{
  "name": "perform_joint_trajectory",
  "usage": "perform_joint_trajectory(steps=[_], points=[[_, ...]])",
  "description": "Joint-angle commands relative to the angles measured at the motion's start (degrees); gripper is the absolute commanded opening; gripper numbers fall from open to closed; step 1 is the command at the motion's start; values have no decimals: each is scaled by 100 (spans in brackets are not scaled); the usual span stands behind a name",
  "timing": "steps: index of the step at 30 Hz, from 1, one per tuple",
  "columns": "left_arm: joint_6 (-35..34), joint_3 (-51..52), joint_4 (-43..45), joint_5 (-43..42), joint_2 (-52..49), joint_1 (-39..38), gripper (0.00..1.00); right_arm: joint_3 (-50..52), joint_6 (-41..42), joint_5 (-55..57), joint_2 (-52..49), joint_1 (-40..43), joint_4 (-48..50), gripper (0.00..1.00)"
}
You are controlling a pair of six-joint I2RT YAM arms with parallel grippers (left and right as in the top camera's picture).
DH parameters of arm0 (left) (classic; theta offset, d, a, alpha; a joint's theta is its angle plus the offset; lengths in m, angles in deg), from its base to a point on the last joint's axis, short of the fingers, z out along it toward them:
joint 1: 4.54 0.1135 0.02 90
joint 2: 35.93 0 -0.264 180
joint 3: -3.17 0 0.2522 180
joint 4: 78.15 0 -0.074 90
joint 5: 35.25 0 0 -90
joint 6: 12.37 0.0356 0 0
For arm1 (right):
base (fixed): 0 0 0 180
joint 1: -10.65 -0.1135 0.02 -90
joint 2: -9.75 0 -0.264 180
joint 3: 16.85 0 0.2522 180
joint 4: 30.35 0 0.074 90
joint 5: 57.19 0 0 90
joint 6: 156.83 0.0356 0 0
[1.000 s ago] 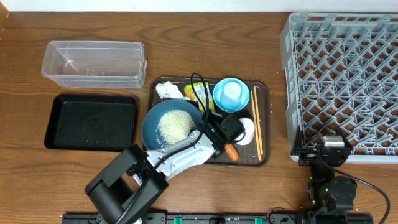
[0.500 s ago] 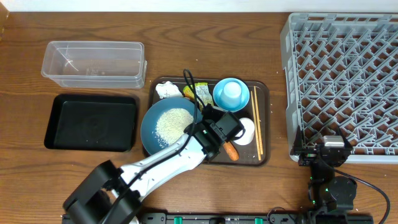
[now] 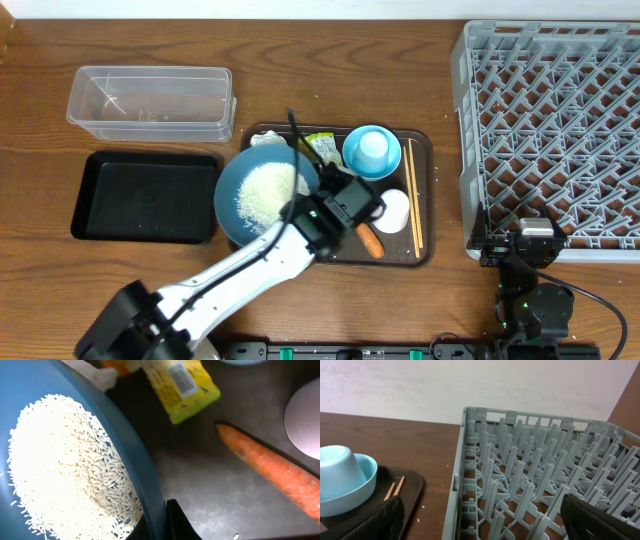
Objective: Sort waste into correct bins and load items into the dishwasher rack
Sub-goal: 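Lift the blue plate and carry it left over the black tray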
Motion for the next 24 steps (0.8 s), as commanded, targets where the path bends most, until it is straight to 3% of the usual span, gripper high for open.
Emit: perform_joint_trajectory(steps=[1,11,24], points=[[350,-81,-83,356,374,350,6,7,-57,37,2,-138,-22,99],[479,-81,15,192,1119,1471,6,7,-57,37,2,-138,-22,99],[1178,-81,796,-1421,1189,3383,6,7,-57,37,2,-138,-22,99]])
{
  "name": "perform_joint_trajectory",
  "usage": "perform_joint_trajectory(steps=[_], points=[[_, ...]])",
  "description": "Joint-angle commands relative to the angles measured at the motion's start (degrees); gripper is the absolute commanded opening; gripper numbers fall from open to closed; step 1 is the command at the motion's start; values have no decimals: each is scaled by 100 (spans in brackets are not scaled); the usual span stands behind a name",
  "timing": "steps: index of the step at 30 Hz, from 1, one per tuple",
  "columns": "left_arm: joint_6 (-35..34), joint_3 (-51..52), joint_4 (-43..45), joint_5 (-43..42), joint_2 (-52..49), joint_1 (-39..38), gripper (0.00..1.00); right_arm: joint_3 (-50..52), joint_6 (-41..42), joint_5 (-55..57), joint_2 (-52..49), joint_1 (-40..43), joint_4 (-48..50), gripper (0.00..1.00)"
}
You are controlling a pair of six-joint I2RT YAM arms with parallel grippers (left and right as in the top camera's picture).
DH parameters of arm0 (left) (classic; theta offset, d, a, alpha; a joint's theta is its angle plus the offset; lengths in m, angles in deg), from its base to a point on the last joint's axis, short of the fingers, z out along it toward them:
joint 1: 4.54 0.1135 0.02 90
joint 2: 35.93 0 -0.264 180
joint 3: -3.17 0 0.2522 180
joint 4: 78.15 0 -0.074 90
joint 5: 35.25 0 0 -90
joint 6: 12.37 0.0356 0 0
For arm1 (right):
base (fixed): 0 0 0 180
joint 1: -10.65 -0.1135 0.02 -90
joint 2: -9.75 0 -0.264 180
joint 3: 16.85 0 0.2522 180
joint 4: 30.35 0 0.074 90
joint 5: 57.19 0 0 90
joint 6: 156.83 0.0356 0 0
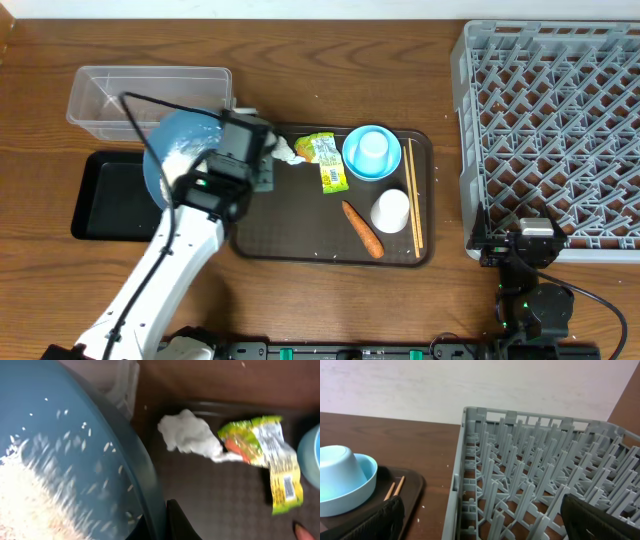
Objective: Sort waste into correct bins and load items into the dishwasher rack
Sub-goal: 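Lift the blue plate and carry it left over the black tray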
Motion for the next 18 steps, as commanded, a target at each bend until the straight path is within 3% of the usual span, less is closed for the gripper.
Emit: perform_joint_trajectory(steps=[1,11,18], points=[[396,-81,175,-417,87,400,6,7,-57,37,2,-138,-22,99],[413,-79,1021,-1274,87,1517,6,7,-57,37,2,-138,-22,99],[-76,-68,1202,-1971,83,2284,6,7,-57,37,2,-138,-22,99]])
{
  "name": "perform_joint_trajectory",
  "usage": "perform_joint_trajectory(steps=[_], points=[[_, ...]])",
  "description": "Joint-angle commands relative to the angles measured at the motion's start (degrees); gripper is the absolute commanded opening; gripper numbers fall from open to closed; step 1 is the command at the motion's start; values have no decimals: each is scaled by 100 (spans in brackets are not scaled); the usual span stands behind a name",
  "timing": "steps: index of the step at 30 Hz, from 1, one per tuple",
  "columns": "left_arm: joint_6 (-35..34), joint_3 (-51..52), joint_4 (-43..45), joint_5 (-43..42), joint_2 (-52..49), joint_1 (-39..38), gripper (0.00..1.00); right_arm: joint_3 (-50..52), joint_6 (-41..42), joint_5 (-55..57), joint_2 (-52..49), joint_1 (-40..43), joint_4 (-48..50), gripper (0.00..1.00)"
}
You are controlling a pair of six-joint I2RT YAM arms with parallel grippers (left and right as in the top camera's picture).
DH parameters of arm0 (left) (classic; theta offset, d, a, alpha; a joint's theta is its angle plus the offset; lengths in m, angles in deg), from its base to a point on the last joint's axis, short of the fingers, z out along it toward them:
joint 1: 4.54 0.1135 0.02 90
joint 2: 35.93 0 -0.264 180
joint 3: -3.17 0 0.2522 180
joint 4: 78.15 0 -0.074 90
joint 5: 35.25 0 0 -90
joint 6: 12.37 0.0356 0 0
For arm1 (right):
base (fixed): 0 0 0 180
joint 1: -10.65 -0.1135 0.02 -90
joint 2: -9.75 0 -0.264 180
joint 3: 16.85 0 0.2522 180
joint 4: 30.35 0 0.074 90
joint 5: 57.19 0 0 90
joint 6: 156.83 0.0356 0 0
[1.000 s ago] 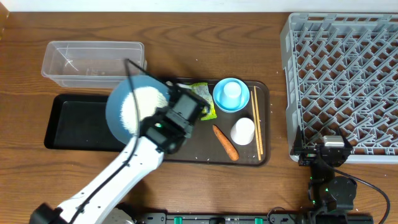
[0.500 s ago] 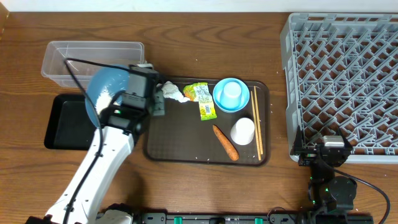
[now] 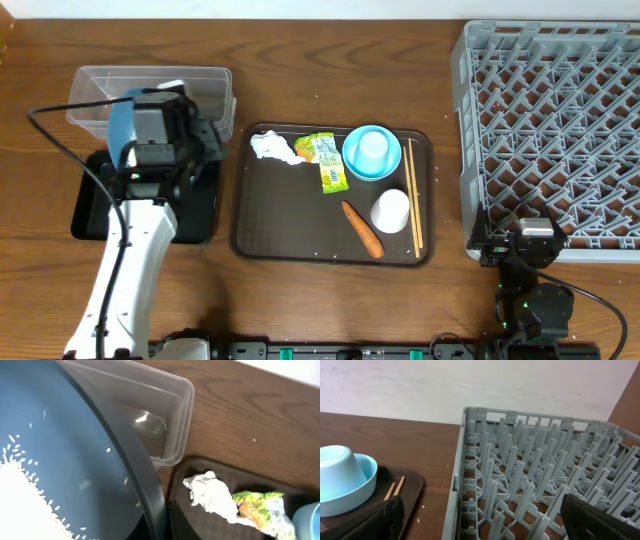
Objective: Sort waste into correct bins and load items into the dishwasher rack
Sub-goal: 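Lift the blue plate and carry it left over the black tray, then tilt the blue plate to pour the rice onto the black tray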
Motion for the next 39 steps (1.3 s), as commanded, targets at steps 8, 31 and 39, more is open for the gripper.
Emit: perform_joint_trajectory(steps=[8,31,39], points=[[-509,-63,422,-1801,37,1270,6,7,-57,37,2,-138,-22,99],[-1425,-59,640,-4406,-422,3075,6,7,-59,37,2,-138,-22,99],[-2065,-59,870,-5532,-481,3565,6,7,-57,39,2,-138,-22,99]])
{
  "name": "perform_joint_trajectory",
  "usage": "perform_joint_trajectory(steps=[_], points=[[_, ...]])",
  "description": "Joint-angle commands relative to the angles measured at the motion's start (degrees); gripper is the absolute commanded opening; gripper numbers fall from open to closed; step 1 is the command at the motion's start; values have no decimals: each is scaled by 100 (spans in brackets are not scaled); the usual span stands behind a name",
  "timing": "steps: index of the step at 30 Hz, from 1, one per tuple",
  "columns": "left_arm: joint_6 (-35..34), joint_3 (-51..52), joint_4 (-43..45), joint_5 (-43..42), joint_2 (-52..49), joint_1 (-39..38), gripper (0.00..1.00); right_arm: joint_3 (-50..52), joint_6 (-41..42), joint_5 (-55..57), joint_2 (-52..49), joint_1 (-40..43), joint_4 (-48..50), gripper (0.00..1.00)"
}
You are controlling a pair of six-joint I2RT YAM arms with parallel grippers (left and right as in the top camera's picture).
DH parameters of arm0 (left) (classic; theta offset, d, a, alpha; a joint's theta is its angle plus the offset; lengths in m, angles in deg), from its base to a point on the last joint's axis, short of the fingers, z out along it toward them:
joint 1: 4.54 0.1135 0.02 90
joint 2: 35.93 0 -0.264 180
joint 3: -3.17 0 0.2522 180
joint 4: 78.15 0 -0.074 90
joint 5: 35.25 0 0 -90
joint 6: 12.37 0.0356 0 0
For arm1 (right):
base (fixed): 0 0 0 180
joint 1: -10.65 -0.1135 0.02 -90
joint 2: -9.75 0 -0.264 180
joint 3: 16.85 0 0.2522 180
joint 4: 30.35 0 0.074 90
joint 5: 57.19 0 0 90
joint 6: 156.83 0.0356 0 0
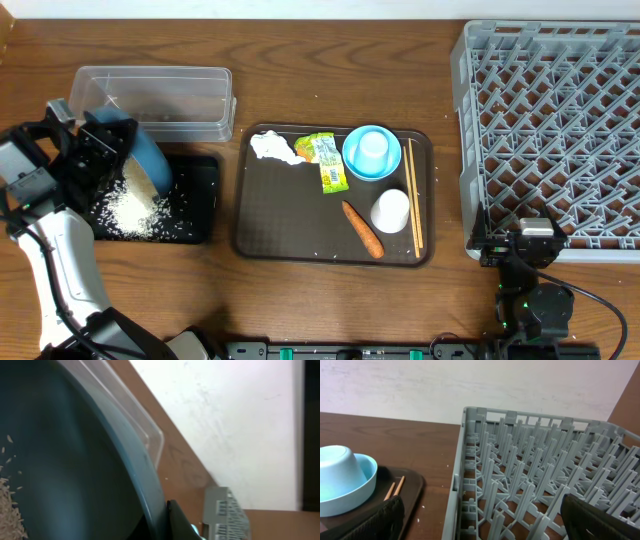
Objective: Sort waste into correct bins and load items into the dishwasher rack
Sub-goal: 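Tilt the blue plate to pour the rice onto the black tray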
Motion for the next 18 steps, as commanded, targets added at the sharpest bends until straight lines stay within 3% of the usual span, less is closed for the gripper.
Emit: perform_joint_trajectory(steps=[1,12,15,18], points=[[-426,-59,52,-778,-52,247,6,7,-57,37,2,-138,-22,99],[-949,-52,15,-1191,-321,841,6,7,-57,37,2,-138,-22,99],[-1379,-48,-57,-1670,-457,1080,6,7,-57,39,2,-138,-22,99],[-1266,-46,28,-1711,-566,1237,6,7,-57,37,2,-138,-22,99]])
